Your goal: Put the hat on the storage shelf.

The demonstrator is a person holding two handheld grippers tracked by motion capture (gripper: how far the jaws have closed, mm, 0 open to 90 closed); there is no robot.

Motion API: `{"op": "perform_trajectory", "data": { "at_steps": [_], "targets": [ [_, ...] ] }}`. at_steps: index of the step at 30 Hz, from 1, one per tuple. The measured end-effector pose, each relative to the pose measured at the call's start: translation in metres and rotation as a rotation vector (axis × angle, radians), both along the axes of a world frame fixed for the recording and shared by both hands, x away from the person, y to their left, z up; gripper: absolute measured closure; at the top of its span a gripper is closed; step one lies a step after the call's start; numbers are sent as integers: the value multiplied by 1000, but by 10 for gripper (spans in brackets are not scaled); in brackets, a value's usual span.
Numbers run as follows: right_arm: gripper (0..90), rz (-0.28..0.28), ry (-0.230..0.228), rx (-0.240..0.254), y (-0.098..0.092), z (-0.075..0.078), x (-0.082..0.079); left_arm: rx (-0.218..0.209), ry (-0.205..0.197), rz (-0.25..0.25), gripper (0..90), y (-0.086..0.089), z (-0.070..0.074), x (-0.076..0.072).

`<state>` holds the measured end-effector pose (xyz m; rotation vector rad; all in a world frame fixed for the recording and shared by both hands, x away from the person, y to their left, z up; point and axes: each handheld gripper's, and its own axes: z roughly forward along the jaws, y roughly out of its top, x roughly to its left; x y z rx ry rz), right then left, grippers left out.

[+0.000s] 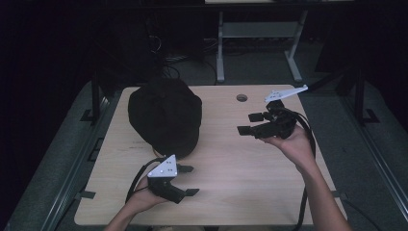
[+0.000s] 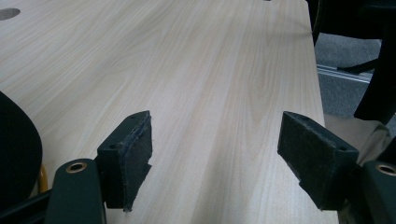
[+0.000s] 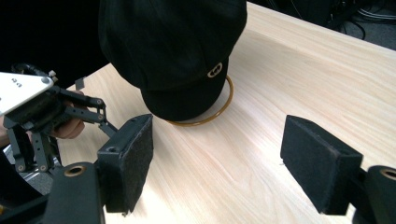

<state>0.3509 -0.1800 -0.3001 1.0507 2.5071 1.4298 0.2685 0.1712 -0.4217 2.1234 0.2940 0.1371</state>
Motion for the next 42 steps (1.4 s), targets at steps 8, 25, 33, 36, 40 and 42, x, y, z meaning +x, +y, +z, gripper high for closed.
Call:
{"op": "perform_trajectory", "data": {
  "at_steps": [8, 25, 33, 36, 40, 42],
  "targets": [
    [248, -17, 4, -4, -11, -9, -9, 9, 0, 3, 260, 0, -1, 0],
    [248, -44, 12, -8, -32, -30, -31, 17, -5, 12, 260, 0, -2, 1],
    [248, -62, 24, -8, -42, -42, -40, 21, 0, 13, 261, 0, -3, 1],
    [248, -67, 24, -8, -45, -46, -43, 20, 3, 16, 261, 0, -4, 1],
    [248, -78, 31, -8, -48, -52, -46, 23, 2, 16, 261, 0, -4, 1],
    [248, -80, 29, -6, -50, -55, -49, 23, 2, 16, 261, 0, -4, 1]
  ]
}}
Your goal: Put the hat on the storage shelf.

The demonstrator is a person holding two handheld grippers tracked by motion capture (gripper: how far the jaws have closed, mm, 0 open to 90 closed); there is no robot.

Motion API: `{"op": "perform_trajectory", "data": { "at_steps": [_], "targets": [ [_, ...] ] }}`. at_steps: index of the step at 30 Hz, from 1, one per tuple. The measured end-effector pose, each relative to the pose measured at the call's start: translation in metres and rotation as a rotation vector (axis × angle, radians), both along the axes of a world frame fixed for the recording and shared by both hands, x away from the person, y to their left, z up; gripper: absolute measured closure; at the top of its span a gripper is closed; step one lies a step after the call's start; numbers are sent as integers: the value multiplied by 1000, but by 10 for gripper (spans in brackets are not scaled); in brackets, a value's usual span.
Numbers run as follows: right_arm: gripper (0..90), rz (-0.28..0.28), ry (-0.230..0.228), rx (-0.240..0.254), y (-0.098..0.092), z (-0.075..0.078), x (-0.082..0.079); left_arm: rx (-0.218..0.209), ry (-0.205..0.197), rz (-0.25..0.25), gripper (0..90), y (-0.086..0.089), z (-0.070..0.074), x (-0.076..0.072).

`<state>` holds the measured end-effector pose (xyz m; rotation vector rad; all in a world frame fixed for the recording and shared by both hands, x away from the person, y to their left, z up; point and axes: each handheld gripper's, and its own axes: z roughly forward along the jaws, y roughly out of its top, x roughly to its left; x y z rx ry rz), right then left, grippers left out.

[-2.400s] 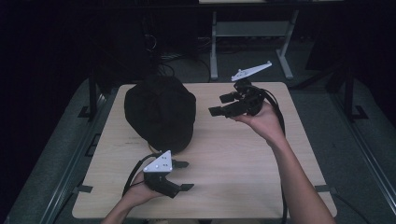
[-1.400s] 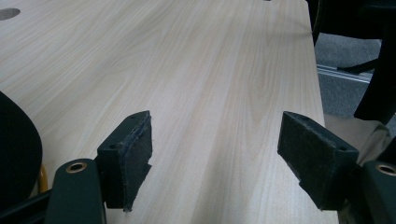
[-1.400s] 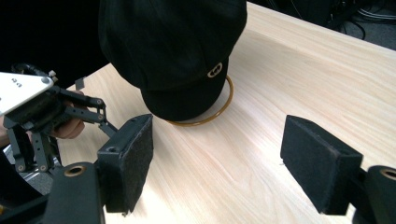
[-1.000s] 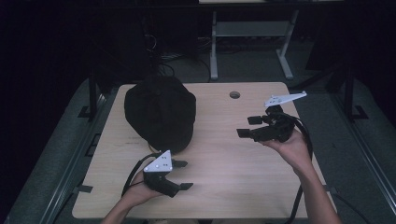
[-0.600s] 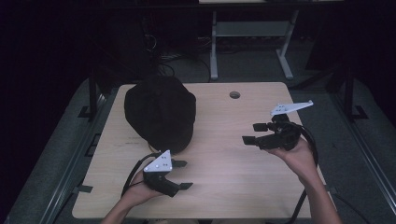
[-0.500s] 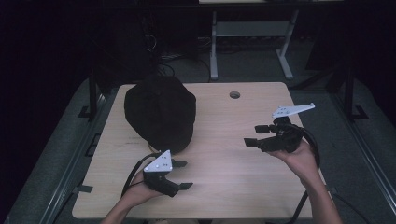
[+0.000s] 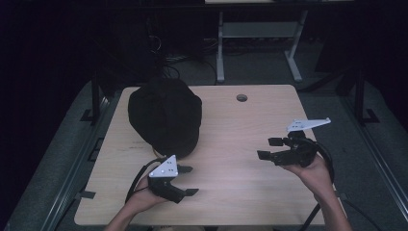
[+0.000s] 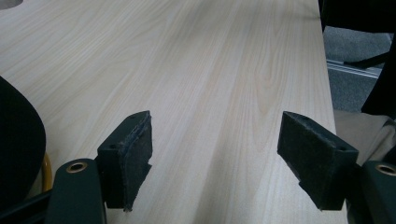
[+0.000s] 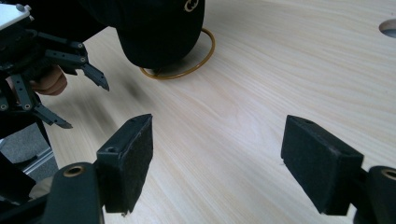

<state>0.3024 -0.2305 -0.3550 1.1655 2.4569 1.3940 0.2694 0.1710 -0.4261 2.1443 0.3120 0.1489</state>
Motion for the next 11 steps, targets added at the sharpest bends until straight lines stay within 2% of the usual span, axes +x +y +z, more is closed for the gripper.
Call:
{"op": "perform_trajectory", "data": {
  "at_steps": [11],
  "targets": [
    [238, -18, 17, -6, -11, -21, -18, 5, -1, 4, 262, -1, 0, -1]
  ]
}}
